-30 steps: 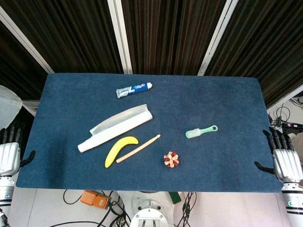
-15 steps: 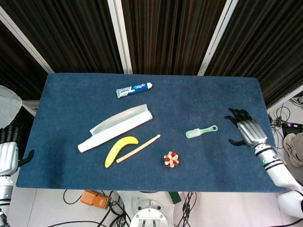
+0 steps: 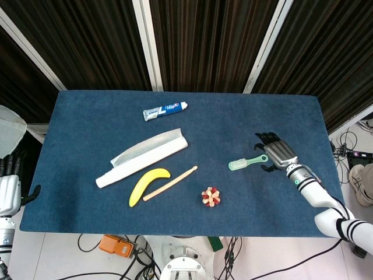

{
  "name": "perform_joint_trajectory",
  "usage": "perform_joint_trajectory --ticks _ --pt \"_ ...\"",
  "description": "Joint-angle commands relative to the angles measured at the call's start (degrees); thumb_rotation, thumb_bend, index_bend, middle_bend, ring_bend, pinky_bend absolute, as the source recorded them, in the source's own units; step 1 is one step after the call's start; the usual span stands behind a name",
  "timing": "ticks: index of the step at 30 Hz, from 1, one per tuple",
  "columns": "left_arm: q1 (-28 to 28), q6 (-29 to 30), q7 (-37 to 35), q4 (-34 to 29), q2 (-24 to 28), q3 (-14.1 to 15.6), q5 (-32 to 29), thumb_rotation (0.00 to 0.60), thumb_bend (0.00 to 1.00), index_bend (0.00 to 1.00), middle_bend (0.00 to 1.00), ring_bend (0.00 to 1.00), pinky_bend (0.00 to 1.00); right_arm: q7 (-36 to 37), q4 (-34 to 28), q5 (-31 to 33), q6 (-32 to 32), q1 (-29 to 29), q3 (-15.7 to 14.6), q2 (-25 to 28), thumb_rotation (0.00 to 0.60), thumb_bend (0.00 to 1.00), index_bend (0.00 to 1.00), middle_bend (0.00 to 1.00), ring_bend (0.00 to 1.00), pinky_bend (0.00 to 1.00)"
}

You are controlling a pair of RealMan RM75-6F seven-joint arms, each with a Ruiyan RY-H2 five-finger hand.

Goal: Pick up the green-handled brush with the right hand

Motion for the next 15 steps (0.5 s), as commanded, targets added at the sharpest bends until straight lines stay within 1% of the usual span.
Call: perform_joint_trajectory --ticks 1,10,15 --pt "0.0 -0.1 0.0 -0.1 0.0 0.0 -0.2 0.6 0.25 0.0 0.0 0.0 0.05 0.7 1.7 0.3 -0.4 0.6 -0.6 -1.4 0.6 0.48 0.4 0.07 0.0 0.0" --pt "0.1 0.0 0.0 -0.1 0.1 0.0 -0.2 0.6 0.25 0.0 0.0 0.0 0.05 2.0 6.6 1.1 -1.9 1.9 -1.7 -4.7 0.6 0.51 0.47 0.07 0.0 0.0" --pt "0.0 -0.2 -0.1 -0.1 0.1 -0.1 -0.3 0.6 0.25 0.0 0.0 0.0 0.05 3.0 8.5 0.9 -2.3 2.6 -2.3 -6.3 0.6 0.51 0.48 0.07 0.0 0.0"
